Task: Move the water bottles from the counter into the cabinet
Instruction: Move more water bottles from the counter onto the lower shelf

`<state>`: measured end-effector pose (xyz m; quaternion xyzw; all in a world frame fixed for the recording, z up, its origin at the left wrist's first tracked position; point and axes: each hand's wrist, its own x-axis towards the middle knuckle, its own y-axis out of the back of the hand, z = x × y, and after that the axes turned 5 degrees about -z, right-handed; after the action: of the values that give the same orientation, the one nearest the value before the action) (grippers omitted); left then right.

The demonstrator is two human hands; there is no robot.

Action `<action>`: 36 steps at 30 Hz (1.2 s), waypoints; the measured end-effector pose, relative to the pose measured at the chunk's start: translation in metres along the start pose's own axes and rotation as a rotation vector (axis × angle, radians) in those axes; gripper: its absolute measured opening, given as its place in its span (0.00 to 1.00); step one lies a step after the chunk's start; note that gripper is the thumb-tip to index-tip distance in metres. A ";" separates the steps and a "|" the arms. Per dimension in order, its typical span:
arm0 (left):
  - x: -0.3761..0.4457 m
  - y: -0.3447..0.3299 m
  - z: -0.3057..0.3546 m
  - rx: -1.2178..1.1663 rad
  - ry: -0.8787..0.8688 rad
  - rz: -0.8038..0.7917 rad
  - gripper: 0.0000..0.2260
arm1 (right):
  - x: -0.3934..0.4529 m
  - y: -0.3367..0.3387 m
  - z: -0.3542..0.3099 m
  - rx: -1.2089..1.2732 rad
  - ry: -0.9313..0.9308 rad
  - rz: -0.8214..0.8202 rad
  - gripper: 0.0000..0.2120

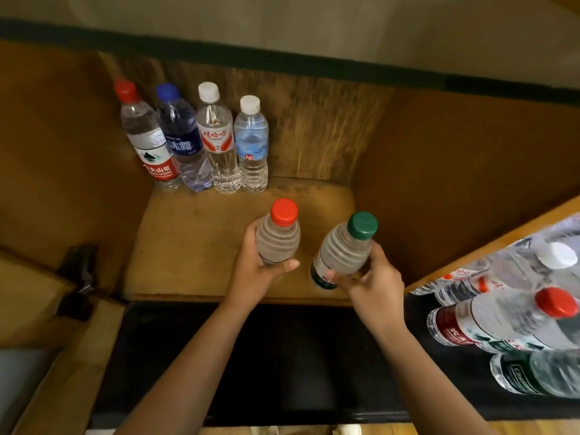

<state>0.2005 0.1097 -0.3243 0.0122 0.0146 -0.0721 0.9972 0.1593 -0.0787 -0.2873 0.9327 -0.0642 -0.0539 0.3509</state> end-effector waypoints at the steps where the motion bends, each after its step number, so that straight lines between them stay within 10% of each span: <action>1: 0.001 0.001 0.000 0.007 0.000 -0.012 0.34 | 0.001 -0.002 0.001 -0.009 -0.009 -0.002 0.33; 36: 0.146 -0.020 -0.016 0.363 0.139 0.445 0.26 | 0.176 -0.039 -0.044 0.047 -0.116 0.050 0.32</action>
<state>0.3414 0.0696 -0.3451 0.1980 0.0668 0.1479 0.9667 0.3429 -0.0486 -0.2902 0.9341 -0.1090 -0.0977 0.3256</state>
